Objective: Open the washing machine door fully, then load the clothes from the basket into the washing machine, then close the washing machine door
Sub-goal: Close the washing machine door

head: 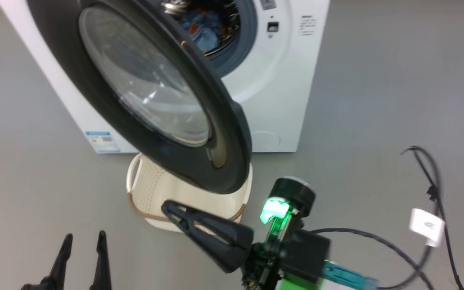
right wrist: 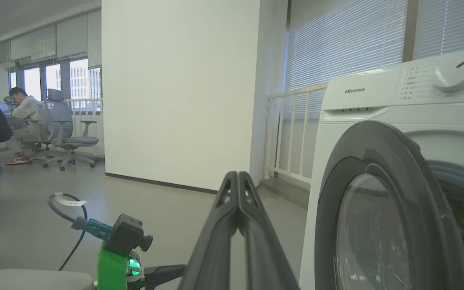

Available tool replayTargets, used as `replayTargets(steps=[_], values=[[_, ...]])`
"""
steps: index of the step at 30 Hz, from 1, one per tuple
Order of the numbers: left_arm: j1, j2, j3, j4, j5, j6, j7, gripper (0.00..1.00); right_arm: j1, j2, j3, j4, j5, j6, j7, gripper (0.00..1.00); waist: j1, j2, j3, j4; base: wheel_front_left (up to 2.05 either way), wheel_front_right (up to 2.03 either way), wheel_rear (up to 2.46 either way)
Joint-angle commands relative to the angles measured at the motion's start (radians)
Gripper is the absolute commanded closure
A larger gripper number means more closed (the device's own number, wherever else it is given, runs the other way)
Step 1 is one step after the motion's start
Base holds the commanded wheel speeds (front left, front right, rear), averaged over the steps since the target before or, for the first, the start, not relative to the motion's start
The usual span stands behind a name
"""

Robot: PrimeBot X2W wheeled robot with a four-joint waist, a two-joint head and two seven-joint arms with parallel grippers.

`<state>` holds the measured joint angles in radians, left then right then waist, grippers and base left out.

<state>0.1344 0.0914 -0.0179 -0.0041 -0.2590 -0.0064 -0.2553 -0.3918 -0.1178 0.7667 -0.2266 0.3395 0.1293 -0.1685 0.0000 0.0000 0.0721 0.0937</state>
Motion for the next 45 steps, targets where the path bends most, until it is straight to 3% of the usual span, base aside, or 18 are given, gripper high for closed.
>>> replayTargets(steps=[1, 8, 16, 30, 45], values=[[-0.052, -0.002, 0.027, -0.019, 0.008, -0.006, -0.006, 0.00, -0.018, 0.028, 0.023, 0.002, 0.013, 0.001, 0.004, 1.00, 0.0000, 0.0000, 0.065, 0.067, 0.00, 0.00, 0.00], [-0.116, -0.026, 0.001, 0.001, 0.012, -0.032, -0.006, 0.00, -0.004, 0.030, 0.000, 0.169, -0.009, 0.001, -0.015, 1.00, 0.0000, 0.0000, 0.153, 0.141, 0.00, 0.00, 0.00], [-0.170, -0.037, 0.002, 0.009, 0.015, -0.047, -0.006, 0.00, -0.003, 0.008, -0.086, 0.277, -0.049, 0.001, -0.040, 1.00, 0.0000, 0.0000, 0.216, 0.159, 0.00, 0.00, 0.00], [-0.213, -0.041, -0.010, 0.024, -0.003, -0.064, -0.006, 0.00, -0.079, 0.001, -0.307, 0.336, -0.116, 0.001, -0.076, 1.00, 0.0000, 0.0000, 0.268, 0.175, 0.00, 0.00, 0.00], [-0.247, -0.041, -0.031, 0.021, -0.019, -0.062, -0.006, 0.00, -0.186, -0.005, -0.460, 0.368, -0.169, 0.001, -0.085, 1.00, 0.0000, 0.0000, 0.329, 0.184, 0.00, 0.00, 0.00]])
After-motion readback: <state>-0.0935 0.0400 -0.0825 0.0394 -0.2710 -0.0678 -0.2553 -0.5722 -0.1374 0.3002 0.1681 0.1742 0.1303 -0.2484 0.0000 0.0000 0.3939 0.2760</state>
